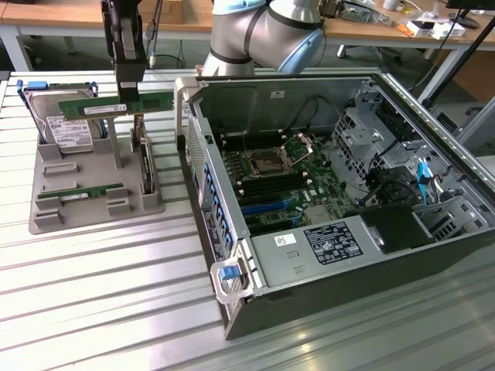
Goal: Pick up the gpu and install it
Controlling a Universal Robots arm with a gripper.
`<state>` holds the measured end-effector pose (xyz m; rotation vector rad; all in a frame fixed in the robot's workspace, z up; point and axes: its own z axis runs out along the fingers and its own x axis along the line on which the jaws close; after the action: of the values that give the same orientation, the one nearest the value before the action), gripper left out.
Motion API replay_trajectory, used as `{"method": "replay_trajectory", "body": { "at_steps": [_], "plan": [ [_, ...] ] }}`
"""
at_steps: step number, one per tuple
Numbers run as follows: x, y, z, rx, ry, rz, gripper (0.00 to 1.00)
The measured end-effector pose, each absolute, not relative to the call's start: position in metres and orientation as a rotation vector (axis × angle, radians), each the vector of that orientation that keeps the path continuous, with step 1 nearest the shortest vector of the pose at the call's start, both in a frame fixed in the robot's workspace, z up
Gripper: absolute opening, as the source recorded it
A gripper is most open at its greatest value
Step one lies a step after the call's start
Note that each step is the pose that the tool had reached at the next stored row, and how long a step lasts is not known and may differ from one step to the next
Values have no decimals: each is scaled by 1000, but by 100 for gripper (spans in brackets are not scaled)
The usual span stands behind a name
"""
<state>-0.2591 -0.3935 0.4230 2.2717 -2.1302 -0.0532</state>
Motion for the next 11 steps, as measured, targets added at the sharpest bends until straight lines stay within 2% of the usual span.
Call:
{"method": "replay_trajectory", "body": {
  "at_steps": [11],
  "plan": [
    [-247,-393,423,2272,-2130,-53,13]
  ]
}}
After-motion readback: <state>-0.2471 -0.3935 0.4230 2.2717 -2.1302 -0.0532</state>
